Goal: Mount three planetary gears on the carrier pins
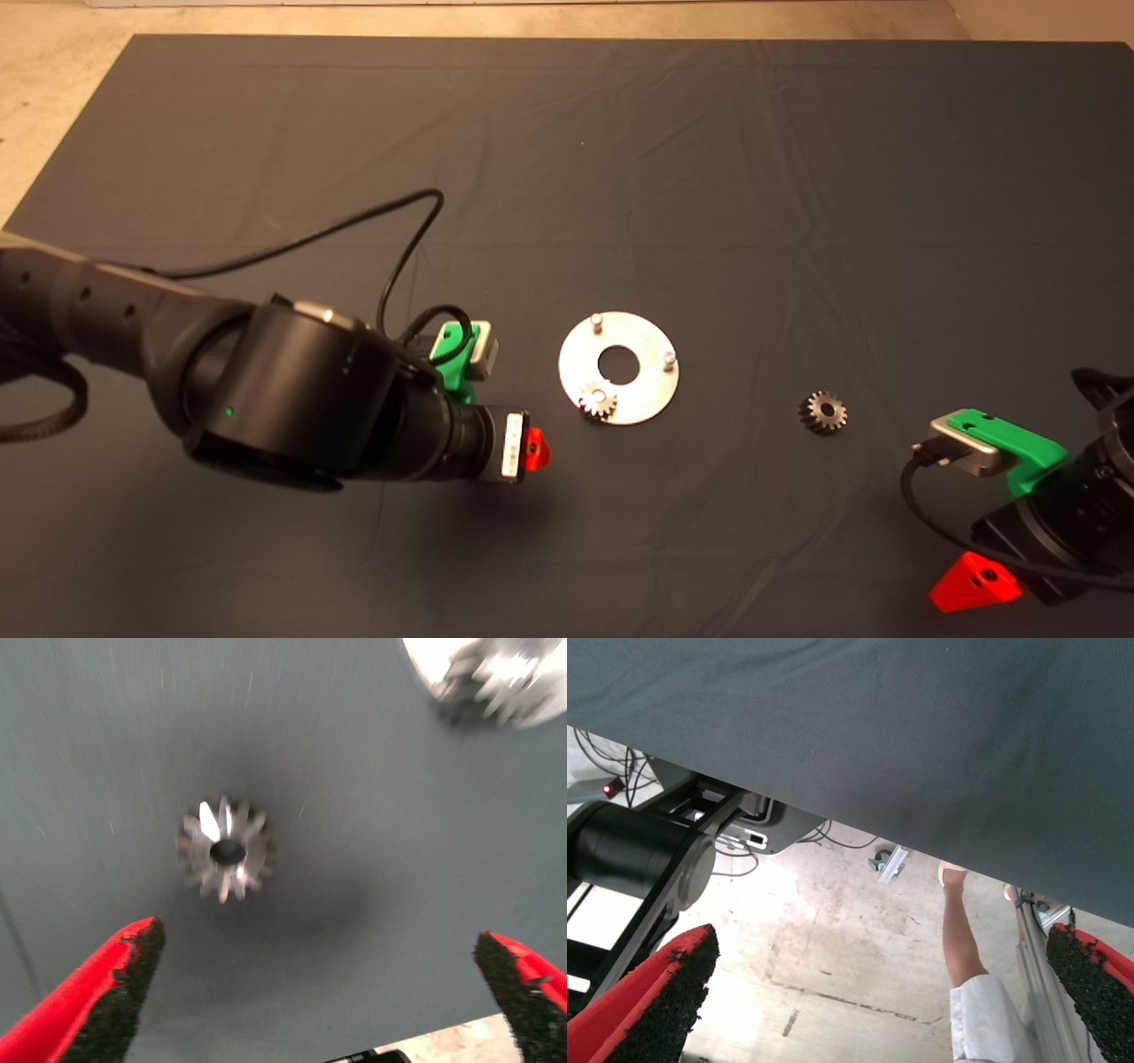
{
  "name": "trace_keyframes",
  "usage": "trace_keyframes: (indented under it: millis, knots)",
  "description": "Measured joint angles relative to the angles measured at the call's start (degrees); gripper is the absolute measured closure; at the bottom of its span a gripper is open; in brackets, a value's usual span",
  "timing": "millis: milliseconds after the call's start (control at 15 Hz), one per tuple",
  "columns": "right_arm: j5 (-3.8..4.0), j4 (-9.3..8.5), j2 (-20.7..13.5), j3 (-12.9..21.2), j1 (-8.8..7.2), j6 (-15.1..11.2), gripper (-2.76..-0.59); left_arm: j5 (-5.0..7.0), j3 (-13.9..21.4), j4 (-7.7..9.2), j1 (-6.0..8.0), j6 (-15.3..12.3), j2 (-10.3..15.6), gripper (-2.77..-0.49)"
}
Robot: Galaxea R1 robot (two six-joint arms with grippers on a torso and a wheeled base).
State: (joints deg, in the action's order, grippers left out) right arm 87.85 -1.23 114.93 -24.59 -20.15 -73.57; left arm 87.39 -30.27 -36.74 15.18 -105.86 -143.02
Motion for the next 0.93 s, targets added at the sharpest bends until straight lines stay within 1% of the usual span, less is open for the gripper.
trace_keyframes:
  millis: [67, 133, 200, 267, 333, 533, 600, 733, 800, 933]
  knots:
    - [-0.02, 0.00, 0.04, 0.00, -0.01, 0.01, -2.75, 0.06, 0.44, -0.98, -1.29, -0.15, 0.18, -2.60]
    - [-0.15, 0.00, 0.02, 0.00, -0.02, 0.01, -2.75, 0.09, 0.76, -1.72, -1.91, -0.32, 0.30, -2.62]
    - [-0.09, -0.01, 0.01, 0.00, 0.00, 0.01, -2.75, 0.04, 1.05, -2.82, -2.15, -0.41, 0.29, -2.70]
    - [-0.03, -0.01, -0.02, 0.00, 0.00, 0.01, -2.75, 0.00, 1.22, -3.58, -2.35, -0.45, 0.27, -2.75]
    - [0.07, -0.02, -0.04, 0.00, 0.00, 0.01, -2.75, 0.01, 1.30, -4.00, -2.52, -0.63, 0.27, -2.75]
    - [-0.04, -0.02, 0.01, 0.00, 0.00, 0.01, -2.75, 0.06, 1.44, -4.91, -3.88, -0.87, 0.33, -2.75]
    - [-0.06, -0.02, -0.02, 0.00, 0.00, 0.01, -2.75, 0.04, 1.44, -5.41, -4.14, -0.87, 0.33, -2.75]
    - [0.05, -0.02, -0.04, 0.00, 0.00, 0.01, -2.75, 0.00, 1.46, -7.25, -4.91, -0.89, 0.33, -2.75]
    - [0.02, -0.02, -0.02, 0.00, 0.00, 0.01, -2.75, 0.01, 1.46, -8.16, -5.61, -0.91, 0.35, -2.75]
    - [-0.02, -0.02, 0.01, 0.00, 0.00, 0.01, -2.75, 0.04, 1.46, -9.23, -6.75, -0.87, 0.68, -2.75]
